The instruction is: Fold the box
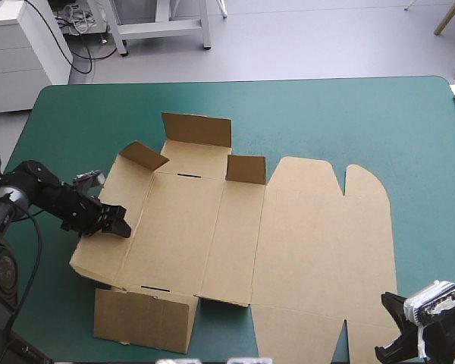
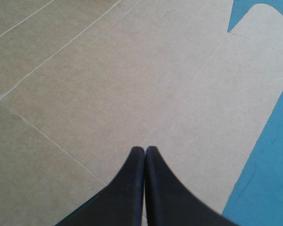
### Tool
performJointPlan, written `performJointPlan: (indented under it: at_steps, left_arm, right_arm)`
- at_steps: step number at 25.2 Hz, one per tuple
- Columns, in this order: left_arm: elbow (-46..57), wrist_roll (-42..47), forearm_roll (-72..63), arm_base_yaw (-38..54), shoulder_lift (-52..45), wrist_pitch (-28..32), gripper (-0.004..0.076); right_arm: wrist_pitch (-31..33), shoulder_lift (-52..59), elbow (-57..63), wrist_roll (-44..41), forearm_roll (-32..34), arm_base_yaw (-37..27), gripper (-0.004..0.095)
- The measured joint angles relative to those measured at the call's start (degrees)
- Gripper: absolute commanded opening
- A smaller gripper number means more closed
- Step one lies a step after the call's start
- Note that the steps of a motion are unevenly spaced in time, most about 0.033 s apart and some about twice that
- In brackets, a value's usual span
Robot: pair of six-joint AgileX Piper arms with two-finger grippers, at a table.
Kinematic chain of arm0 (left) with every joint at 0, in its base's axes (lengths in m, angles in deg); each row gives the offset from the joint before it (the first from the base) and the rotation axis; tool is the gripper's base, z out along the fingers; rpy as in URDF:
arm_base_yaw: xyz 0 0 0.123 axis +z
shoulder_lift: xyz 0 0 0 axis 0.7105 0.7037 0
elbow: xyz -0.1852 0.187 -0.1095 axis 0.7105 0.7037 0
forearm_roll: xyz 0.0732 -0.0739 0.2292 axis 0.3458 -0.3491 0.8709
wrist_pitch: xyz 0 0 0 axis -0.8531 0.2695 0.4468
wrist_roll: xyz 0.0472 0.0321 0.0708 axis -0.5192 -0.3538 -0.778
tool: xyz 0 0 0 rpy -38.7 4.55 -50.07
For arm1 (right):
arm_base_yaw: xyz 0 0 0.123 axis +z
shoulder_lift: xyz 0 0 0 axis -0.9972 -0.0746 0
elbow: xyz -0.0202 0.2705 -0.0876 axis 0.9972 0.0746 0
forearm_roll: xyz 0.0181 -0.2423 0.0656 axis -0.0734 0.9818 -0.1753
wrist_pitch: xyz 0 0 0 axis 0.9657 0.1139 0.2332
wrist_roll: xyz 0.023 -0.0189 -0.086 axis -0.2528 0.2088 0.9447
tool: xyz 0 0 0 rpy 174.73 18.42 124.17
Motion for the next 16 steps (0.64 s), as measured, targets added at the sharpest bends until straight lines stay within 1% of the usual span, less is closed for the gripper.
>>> performJointPlan:
  at_steps: [4,11,13,16]
  left_arm:
    - [0.2,0.0,0.5,-2.3,-0.3,0.1,0.0238]
    - [-0.7,0.2,0.0,-2.9,-0.9,-0.9,-0.0006]
    - [-1.8,0.2,-0.1,-3.5,-1.6,-1.6,-0.0006]
    - [-6.2,-0.4,4.1,-4.1,-2.5,-1.4,-0.0008]
  right_arm:
    - [0.0,0.0,0.0,0.0,0.0,0.0,-0.0022]
    - [0.0,0.0,0.0,0.0,0.0,0.0,-0.0021]
    - [0.0,0.0,0.0,0.0,0.0,0.0,-0.0021]
    - [0.0,0.0,0.0,0.0,-0.1,0.0,-0.0021]
